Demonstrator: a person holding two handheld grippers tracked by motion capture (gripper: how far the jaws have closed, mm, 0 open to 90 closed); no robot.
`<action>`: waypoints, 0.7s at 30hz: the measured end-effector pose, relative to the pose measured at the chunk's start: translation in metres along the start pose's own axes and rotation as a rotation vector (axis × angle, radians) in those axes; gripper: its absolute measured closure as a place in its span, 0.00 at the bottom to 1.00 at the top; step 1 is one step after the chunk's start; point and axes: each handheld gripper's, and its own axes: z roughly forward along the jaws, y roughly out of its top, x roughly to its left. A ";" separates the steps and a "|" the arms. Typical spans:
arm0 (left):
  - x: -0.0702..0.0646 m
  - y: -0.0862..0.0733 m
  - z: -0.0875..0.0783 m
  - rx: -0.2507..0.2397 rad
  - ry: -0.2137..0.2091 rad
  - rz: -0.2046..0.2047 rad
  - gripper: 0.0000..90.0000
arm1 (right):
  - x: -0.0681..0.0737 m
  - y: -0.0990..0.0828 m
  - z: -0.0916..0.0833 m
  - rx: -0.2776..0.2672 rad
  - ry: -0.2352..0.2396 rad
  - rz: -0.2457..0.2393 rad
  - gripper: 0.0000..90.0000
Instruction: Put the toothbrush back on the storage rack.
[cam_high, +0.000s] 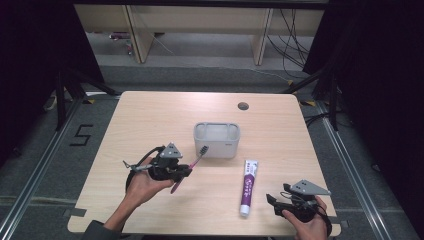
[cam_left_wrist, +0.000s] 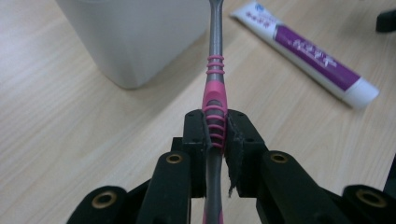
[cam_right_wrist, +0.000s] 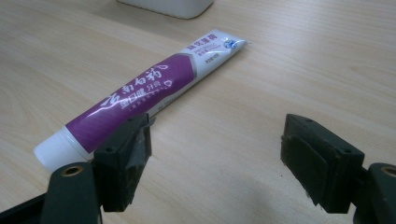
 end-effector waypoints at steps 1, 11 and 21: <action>0.000 0.000 0.000 0.000 0.000 0.000 0.87 | 0.000 0.000 0.000 0.000 0.000 0.000 0.28; -0.004 0.008 -0.009 -0.231 0.007 -0.055 0.87 | -0.001 0.000 0.000 -0.003 -0.002 -0.005 0.28; 0.002 0.019 -0.012 -0.367 0.022 -0.094 0.87 | -0.001 0.000 0.000 0.004 0.005 0.003 0.28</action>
